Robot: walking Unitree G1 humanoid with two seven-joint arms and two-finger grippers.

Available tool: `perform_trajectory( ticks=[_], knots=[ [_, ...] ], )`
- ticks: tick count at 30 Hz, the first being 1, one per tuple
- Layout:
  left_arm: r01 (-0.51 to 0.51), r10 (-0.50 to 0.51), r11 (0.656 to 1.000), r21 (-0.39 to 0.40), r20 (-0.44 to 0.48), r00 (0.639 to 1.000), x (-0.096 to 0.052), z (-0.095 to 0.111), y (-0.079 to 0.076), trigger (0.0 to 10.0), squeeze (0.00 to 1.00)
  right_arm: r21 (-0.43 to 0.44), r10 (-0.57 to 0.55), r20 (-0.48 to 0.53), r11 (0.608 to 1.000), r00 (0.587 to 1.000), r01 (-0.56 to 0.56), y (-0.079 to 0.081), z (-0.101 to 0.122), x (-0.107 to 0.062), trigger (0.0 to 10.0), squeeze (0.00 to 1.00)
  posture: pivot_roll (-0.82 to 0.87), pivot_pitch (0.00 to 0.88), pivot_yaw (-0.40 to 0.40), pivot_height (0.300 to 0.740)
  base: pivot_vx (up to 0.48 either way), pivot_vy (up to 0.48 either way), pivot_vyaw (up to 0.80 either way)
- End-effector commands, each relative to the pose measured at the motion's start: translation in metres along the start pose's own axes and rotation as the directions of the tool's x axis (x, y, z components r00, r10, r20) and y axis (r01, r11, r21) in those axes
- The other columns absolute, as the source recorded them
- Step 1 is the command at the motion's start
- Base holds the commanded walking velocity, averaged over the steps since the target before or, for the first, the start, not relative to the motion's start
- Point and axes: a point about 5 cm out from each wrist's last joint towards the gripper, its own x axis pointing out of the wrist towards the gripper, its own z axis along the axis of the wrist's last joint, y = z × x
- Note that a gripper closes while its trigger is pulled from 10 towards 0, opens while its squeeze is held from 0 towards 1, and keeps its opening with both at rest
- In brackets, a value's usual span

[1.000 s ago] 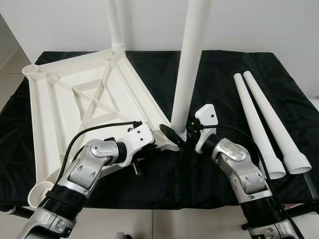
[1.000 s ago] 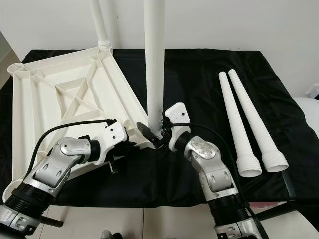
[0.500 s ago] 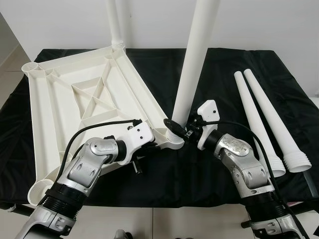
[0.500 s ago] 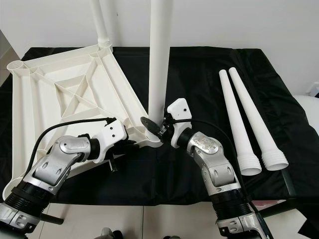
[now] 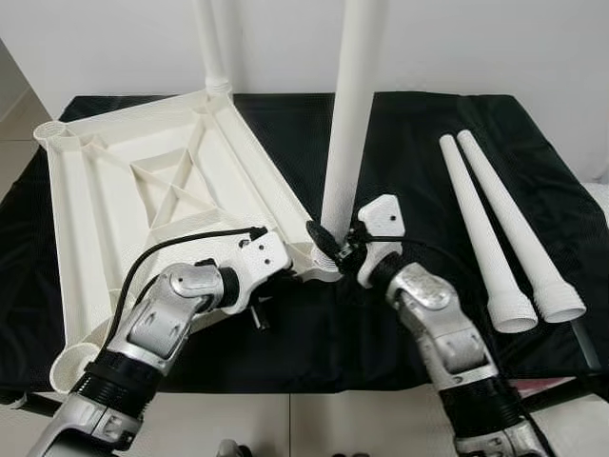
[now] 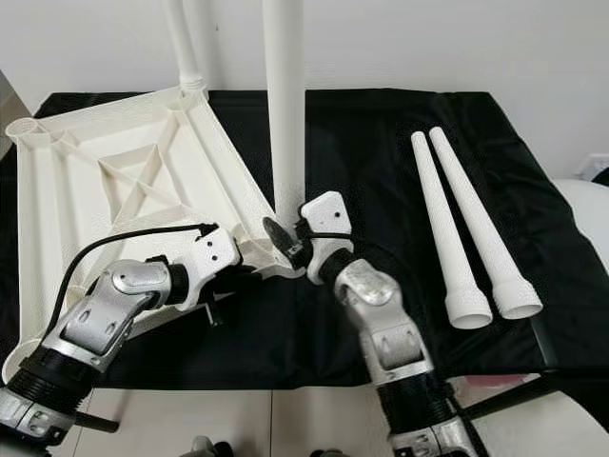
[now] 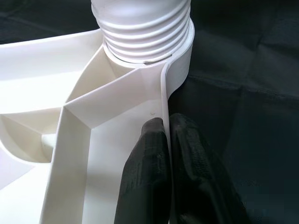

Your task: Building children table

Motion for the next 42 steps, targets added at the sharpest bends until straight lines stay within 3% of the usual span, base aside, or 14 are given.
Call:
perform_trajectory(
  ticks=[1, 3, 8, 15, 16, 19, 20, 21, 27, 28, 33, 36, 37, 42],
  knots=[
    [0.013, -0.014, 1.000, 0.012, 0.061, 0.998, 0.001, 0.009, -0.003, 0.0, 0.00, -0.017, -0.155, -0.227, 0.988, 0.961, 0.155, -0.002, -0.043, -0.008, 0.0, 0.00, 0.02, 0.153, 0.004, 0.740, 0.000, 0.000, 0.00],
    [0.015, -0.016, 1.000, 0.012, 0.064, 0.998, 0.002, 0.010, -0.003, 0.0, 0.00, -0.018, -0.322, -0.291, 0.943, 0.901, 0.331, -0.004, -0.054, -0.013, 0.0, 0.00, 0.02, 0.152, 0.004, 0.740, 0.000, 0.000, 0.00],
    [0.022, -0.023, 1.000, 0.015, 0.065, 0.998, 0.002, 0.010, -0.003, 0.0, 0.00, -0.022, -0.458, -0.321, 0.879, 0.829, 0.477, -0.006, -0.060, -0.018, 0.0, 0.00, 0.02, 0.147, 0.008, 0.740, 0.000, 0.000, 0.00],
    [0.021, -0.022, 1.000, 0.018, 0.063, 0.998, 0.003, 0.010, -0.002, 0.0, 0.00, -0.011, -0.458, -0.300, 0.879, 0.837, 0.477, 0.002, -0.057, -0.016, 0.0, 0.00, 0.02, 0.143, 0.007, 0.740, 0.000, 0.000, 0.00],
    [0.019, -0.020, 1.000, 0.018, 0.063, 0.998, 0.003, 0.010, -0.002, 0.0, 0.00, -0.008, -0.454, -0.288, 0.882, 0.843, 0.472, 0.001, -0.055, -0.015, 10.0, 0.00, 0.02, 0.143, 0.006, 0.740, 0.000, 0.000, 0.00],
    [0.015, -0.016, 1.000, 0.017, 0.062, 0.998, 0.003, 0.010, -0.002, 0.0, 0.00, -0.011, -0.457, -0.248, 0.883, 0.854, 0.469, 0.002, -0.049, -0.013, 10.0, 0.00, 0.02, 0.143, 0.006, 0.740, 0.000, 0.000, 0.00],
    [0.013, -0.014, 1.000, 0.017, 0.062, 0.998, 0.003, 0.009, -0.002, 0.0, 0.00, -0.004, -0.451, -0.228, 0.887, 0.863, 0.462, 0.003, -0.045, -0.011, 10.0, 0.91, 0.02, 0.143, 0.006, 0.740, 0.000, 0.000, 0.00],
    [0.013, -0.014, 1.000, 0.017, 0.062, 0.998, 0.003, 0.009, -0.002, 0.0, 0.00, 0.011, -0.434, -0.202, 0.896, 0.878, 0.445, 0.003, -0.041, -0.009, 10.0, 1.00, 0.02, 0.145, 0.005, 0.740, 0.000, 0.000, 0.00],
    [0.010, -0.011, 1.000, 0.015, 0.063, 0.998, 0.003, 0.010, -0.001, 0.0, 0.00, 0.078, -0.350, -0.122, 0.930, 0.929, 0.360, 0.007, -0.027, -0.003, 10.0, 1.00, 0.02, 0.146, 0.005, 0.740, 0.000, 0.000, 0.00],
    [0.010, -0.011, 1.000, 0.014, 0.063, 0.998, 0.003, 0.009, -0.002, 0.0, 0.00, 0.119, -0.276, -0.053, 0.953, 0.960, 0.280, 0.010, -0.015, -0.001, 10.0, 0.00, 0.02, 0.147, 0.005, 0.740, 0.000, 0.000, 0.00],
    [0.010, -0.010, 1.000, 0.014, 0.063, 0.998, 0.002, 0.009, -0.002, 0.0, 0.00, 0.130, -0.183, 0.035, 0.976, 0.983, 0.177, 0.013, -0.001, 0.000, 10.0, 0.00, 0.02, 0.149, 0.006, 0.740, 0.000, 0.000, 0.00],
    [0.010, -0.011, 1.000, 0.012, 0.063, 0.998, 0.002, 0.009, -0.002, 0.0, 0.00, 0.066, 0.024, 0.139, 0.997, 0.990, -0.033, 0.016, 0.021, -0.002, 10.0, 0.00, 0.02, 0.152, 0.007, 0.740, 0.000, 0.000, 0.00],
    [0.015, -0.015, 1.000, 0.013, 0.063, 0.998, 0.001, 0.009, -0.002, 0.0, 0.00, 0.027, 0.113, 0.139, 0.993, 0.984, -0.118, 0.016, 0.024, -0.004, 10.0, 0.00, 0.02, 0.153, 0.007, 0.740, 0.000, 0.000, 0.00],
    [0.030, -0.031, 0.999, 0.016, 0.061, 0.998, -0.002, 0.008, -0.004, 0.0, 0.00, -0.032, 0.218, 0.110, 0.976, 0.970, -0.215, 0.013, 0.025, -0.008, 10.0, 0.00, 0.02, 0.153, 0.007, 0.740, 0.000, 0.000, 0.00]
  ],
)
